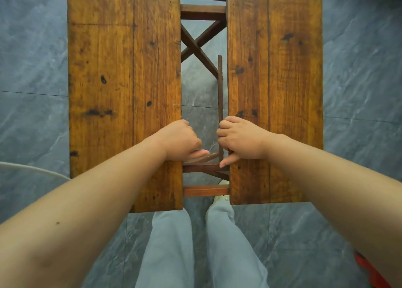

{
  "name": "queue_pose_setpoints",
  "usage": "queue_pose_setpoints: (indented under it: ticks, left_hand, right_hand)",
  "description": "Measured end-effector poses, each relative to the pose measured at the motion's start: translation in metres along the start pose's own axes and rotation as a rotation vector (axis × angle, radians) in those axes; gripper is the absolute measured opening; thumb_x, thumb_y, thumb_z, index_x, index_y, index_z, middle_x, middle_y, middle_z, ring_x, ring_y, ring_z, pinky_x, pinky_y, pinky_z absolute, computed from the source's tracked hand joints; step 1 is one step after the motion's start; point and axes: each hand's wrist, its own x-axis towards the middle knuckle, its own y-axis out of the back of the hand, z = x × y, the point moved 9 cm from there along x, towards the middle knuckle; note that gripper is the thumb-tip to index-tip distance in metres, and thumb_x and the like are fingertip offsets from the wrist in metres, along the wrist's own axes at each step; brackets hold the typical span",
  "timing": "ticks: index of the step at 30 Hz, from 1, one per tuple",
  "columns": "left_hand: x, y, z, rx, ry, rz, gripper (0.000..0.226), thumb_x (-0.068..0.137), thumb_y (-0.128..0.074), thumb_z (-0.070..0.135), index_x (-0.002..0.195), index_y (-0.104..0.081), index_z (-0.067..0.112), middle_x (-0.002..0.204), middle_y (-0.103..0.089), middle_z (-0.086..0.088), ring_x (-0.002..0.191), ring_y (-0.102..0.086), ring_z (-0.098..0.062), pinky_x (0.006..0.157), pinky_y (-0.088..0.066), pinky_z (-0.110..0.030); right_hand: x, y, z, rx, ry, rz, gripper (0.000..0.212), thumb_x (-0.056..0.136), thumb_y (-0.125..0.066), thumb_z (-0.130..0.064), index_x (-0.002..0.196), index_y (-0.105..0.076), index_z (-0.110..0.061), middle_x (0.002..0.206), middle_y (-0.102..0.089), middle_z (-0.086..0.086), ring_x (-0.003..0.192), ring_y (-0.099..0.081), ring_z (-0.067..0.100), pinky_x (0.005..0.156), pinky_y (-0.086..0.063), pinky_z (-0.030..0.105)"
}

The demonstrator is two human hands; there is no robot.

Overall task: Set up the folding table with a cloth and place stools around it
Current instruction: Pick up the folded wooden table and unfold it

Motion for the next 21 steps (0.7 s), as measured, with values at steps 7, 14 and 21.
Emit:
queue_pose_setpoints:
  ticks: [7, 14, 21]
  left_hand:
    - [-0.009, -0.012, 0.014, -0.013, -0.106, -0.156, 0.065, 0.095, -0.018, 0.059, 0.078, -0.066, 0.020, 0.072, -0.058, 0.007, 0.068, -0.047, -0.014, 0.069, -0.030, -0.029]
    - [-0.027, -0.014, 0.025, -0.019, -0.176, -0.174, 0.060, 0.092, -0.023, 0.065, 0.098, -0.063, 0.020, 0.093, -0.058, 0.006, 0.086, -0.046, -0.013, 0.086, -0.036, -0.029]
    - [-0.045, -0.021, 0.033, 0.003, -0.243, -0.139, 0.061, 0.092, -0.025, 0.065, 0.097, -0.064, 0.019, 0.091, -0.059, 0.004, 0.087, -0.049, -0.015, 0.086, -0.039, -0.031]
  right_hand:
    - [0.001, -0.006, -0.007, 0.018, 0.018, -0.140, 0.072, 0.083, -0.031, -0.076, 0.088, -0.068, -0.014, 0.085, -0.057, -0.003, 0.087, -0.046, 0.018, 0.090, -0.038, 0.034]
    - [-0.001, -0.012, -0.018, 0.026, 0.058, -0.257, 0.079, 0.075, -0.033, -0.082, 0.100, -0.063, -0.013, 0.094, -0.051, -0.003, 0.091, -0.038, 0.017, 0.094, -0.032, 0.034]
    - [0.004, -0.017, -0.043, 0.061, -0.003, -0.207, 0.081, 0.071, -0.033, -0.084, 0.092, -0.065, -0.013, 0.090, -0.055, -0.002, 0.089, -0.042, 0.019, 0.090, -0.036, 0.034]
